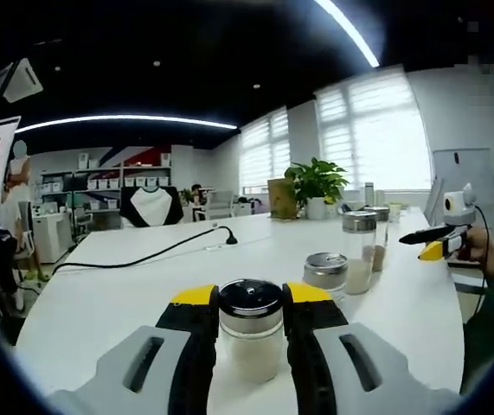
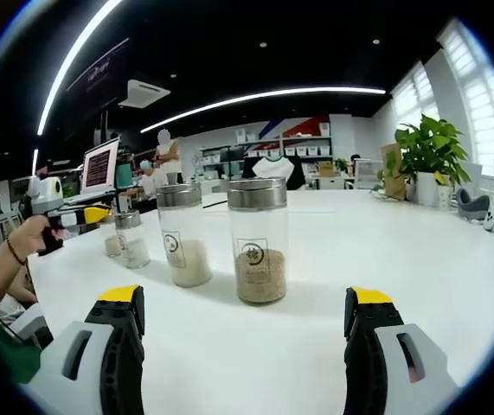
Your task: Rotate the seasoning bottle until the label or dispensing opening points toward the visible target arrow and the bottle remains upright within the marked orientation range
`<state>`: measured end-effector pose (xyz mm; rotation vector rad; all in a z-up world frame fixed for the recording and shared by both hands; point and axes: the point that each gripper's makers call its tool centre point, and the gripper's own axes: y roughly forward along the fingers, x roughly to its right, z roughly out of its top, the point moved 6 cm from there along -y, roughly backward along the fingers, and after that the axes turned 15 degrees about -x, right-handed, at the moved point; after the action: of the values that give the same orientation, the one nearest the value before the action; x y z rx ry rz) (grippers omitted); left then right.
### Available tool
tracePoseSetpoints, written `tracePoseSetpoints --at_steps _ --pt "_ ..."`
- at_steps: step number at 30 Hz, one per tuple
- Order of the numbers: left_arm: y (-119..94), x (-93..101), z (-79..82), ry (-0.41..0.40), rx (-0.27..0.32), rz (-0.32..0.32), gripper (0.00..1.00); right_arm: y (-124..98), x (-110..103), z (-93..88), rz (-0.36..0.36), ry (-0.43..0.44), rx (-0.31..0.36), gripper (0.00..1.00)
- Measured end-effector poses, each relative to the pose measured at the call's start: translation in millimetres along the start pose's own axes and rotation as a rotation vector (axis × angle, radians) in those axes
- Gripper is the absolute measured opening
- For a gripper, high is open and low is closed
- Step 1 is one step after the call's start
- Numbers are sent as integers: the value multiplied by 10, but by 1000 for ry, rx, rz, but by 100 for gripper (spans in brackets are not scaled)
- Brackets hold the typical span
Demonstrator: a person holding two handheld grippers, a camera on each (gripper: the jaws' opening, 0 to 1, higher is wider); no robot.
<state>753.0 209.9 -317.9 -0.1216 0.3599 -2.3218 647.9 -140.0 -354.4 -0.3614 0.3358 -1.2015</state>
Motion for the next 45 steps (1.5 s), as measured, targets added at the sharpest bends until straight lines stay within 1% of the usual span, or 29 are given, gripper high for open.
tracePoseSetpoints --at_steps 5,6,7,10,14,19,33,39,43,45 --pt "1 -28 -2 25 3 -76 30 5 -11 1 6 -3 -2 99" --pt "3 -38 -6 19 9 -107 30 4 -9 3 6 -4 -1 99" --pt "3 -45 -6 13 9 -121 30 3 -4 6 5 -3 0 99" --pt "3 -58 2 51 -1 -151 30 3 10 11 2 -3 0 99" --pt "4 -70 -1 57 2 -208 30 4 21 9 1 -2 -2 99" --pt "7 -67 -1 65 3 -248 30 9 16 7 4 -4 -5 99" --pt "9 -67 3 70 -1 -318 30 -24 42 27 -4 -2 6 99" --pt "9 -75 -1 74 5 -327 31 -42 49 28 -7 -2 10 99" --pt "10 -88 6 69 -4 -326 31 -37 50 26 -7 -1 9 98" --pt "3 -89 20 114 -13 -296 31 -34 48 23 -7 -1 6 98"
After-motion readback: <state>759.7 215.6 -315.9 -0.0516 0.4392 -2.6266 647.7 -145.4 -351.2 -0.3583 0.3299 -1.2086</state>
